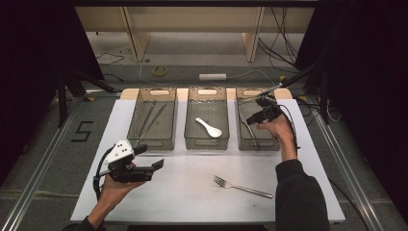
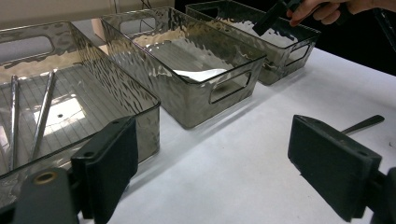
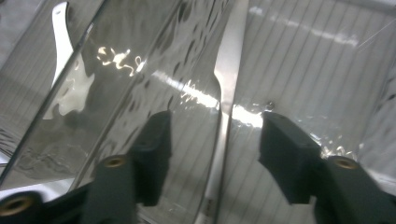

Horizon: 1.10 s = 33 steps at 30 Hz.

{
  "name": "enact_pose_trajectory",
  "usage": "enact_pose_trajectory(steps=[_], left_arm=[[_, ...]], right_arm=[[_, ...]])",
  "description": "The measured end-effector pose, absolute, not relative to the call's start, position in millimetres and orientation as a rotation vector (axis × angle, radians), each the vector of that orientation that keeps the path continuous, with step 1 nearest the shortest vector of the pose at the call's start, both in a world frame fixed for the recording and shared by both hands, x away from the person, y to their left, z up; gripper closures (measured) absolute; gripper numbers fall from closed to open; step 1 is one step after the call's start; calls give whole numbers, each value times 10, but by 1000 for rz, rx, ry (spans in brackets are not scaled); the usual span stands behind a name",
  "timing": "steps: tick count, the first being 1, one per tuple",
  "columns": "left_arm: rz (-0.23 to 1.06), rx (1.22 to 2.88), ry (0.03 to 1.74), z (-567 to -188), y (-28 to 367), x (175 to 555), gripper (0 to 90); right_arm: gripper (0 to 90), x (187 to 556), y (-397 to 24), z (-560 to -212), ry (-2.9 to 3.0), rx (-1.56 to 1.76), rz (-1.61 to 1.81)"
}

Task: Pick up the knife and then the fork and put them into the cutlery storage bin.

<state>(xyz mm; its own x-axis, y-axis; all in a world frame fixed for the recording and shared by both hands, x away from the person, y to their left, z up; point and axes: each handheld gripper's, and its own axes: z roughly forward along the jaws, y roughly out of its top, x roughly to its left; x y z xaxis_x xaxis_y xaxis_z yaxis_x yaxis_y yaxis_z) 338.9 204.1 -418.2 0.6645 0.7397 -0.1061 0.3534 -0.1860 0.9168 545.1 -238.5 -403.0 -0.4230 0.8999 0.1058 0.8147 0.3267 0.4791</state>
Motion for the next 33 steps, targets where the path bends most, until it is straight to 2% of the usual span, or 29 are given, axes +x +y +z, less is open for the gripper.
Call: enact_pose_trajectory(steps=[11,20,33], left_arm=[[440,1790,878,-4184,2036,3391,159],[440,1785,883,-4183,2038,3390,159],[443,1782,887,-4185,2047,3392,159]], right_arm=[[341,5216,-2360,-3786,2437,1422,813],[316,4833,-2236,-3541,2470,1205,867],[289,4243,-2039,-3555,2545,1015,895]])
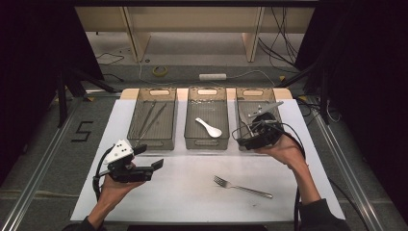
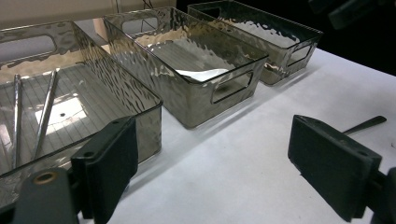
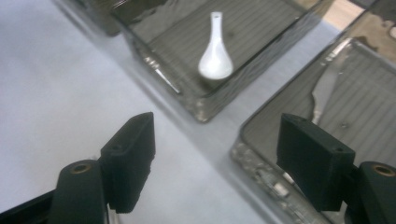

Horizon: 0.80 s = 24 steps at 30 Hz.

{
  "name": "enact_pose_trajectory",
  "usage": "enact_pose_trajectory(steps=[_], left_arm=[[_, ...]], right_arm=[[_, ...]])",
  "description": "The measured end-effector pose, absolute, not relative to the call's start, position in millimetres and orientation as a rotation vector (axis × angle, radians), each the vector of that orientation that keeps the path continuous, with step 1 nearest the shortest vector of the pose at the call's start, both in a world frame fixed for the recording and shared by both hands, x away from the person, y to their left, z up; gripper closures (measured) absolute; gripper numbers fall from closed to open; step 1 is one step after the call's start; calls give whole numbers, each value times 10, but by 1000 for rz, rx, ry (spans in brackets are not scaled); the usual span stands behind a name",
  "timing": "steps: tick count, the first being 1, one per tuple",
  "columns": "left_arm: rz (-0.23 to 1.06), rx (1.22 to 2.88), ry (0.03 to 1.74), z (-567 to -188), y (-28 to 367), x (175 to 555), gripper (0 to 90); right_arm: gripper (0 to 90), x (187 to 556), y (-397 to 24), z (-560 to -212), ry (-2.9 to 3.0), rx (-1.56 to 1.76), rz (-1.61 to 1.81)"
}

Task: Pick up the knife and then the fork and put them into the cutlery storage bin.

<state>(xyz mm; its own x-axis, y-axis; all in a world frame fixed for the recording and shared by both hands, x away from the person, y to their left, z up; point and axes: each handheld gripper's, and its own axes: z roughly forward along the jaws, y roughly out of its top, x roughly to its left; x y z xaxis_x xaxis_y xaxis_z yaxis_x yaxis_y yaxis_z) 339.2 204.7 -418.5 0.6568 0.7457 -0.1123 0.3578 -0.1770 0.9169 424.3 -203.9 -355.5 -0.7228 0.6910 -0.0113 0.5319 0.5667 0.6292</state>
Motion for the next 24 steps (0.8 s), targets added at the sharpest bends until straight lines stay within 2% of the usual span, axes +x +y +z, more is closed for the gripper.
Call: enact_pose_trajectory(steps=[11,24], left_arm=[[443,1781,890,-4185,2050,3388,159],[444,1777,892,-4185,2063,3382,159]], right_arm=[[291,3934,-1997,-3727,2619,958,890],[287,3837,-2009,-3956,2701,968,784]])
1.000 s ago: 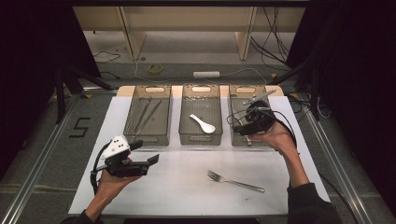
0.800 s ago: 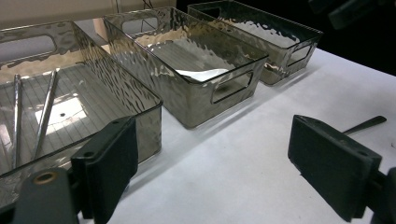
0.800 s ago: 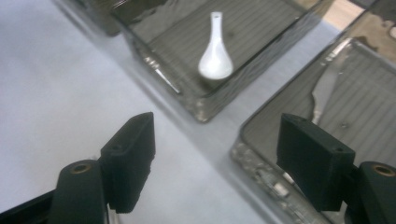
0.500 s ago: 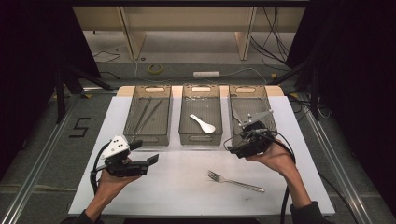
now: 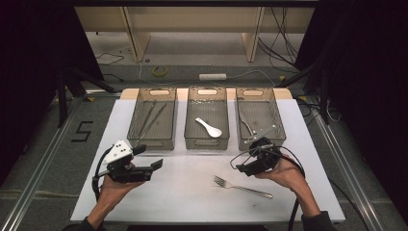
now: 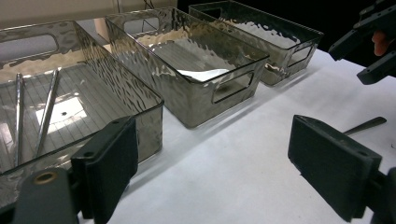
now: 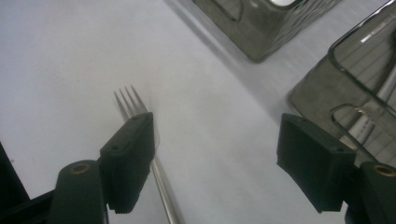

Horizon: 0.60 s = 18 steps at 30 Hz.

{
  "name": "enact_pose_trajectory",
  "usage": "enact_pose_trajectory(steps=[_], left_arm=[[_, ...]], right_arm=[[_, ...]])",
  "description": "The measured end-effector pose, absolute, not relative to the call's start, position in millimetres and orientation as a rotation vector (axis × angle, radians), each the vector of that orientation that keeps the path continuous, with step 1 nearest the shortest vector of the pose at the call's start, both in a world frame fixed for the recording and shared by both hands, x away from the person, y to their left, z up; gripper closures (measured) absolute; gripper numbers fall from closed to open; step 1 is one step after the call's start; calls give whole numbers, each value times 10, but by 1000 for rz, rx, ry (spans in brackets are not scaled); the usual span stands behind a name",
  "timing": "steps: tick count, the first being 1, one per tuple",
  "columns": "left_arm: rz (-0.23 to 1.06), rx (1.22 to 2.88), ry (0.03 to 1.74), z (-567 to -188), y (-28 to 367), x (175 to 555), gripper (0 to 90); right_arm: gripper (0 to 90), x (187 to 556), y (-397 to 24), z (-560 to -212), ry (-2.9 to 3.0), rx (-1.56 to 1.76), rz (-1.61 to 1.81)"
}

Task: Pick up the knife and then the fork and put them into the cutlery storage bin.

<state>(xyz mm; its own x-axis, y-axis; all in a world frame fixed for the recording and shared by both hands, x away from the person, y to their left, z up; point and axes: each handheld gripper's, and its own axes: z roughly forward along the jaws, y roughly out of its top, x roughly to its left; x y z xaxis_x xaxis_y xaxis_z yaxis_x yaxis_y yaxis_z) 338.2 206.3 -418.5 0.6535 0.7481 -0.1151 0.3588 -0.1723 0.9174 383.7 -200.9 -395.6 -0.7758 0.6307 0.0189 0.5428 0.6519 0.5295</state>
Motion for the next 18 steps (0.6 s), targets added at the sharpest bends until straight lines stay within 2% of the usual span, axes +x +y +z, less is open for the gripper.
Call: enact_pose_trajectory(steps=[18], left_arm=[[449,1775,895,-4183,2076,3383,159]], right_arm=[[348,3683,-1875,-4154,2831,902,603]])
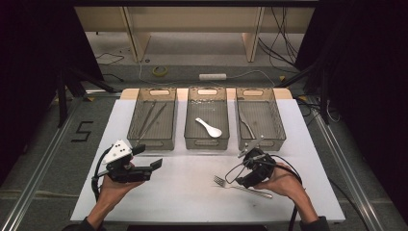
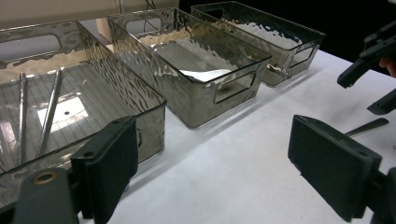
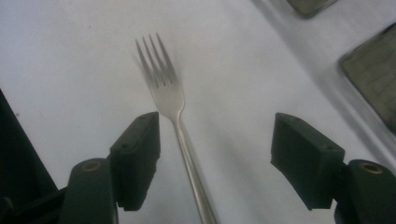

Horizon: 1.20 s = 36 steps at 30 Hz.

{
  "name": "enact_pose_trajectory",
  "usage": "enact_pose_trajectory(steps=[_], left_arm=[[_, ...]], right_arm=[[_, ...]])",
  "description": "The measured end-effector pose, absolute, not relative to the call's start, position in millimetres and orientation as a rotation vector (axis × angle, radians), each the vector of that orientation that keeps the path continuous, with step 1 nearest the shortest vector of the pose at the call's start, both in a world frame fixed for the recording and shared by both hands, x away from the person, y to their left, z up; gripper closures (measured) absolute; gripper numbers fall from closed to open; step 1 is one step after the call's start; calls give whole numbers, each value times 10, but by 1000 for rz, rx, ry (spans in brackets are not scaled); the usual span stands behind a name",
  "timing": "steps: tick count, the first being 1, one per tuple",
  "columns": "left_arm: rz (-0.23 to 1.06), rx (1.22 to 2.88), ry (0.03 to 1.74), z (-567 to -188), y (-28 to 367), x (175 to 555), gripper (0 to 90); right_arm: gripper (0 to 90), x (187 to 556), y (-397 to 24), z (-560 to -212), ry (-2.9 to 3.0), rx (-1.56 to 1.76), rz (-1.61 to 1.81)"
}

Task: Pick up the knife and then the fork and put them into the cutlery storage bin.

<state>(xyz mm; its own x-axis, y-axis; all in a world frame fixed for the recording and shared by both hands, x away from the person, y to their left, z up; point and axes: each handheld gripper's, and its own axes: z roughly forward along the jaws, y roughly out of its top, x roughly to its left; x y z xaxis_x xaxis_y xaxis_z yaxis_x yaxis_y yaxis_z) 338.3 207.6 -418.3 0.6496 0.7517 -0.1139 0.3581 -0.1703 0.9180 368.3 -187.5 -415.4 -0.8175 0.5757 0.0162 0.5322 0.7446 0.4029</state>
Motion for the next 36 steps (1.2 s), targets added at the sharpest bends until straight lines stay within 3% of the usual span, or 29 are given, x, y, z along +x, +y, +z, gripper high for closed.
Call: enact_pose_trajectory(steps=[13,36], left_arm=[[452,1779,894,-4184,2077,3381,159],[452,1776,890,-4179,2078,3374,159]], right_arm=[[493,3628,-1889,-4334,2896,910,483],[661,3582,-1838,-4519,2964,832,344]])
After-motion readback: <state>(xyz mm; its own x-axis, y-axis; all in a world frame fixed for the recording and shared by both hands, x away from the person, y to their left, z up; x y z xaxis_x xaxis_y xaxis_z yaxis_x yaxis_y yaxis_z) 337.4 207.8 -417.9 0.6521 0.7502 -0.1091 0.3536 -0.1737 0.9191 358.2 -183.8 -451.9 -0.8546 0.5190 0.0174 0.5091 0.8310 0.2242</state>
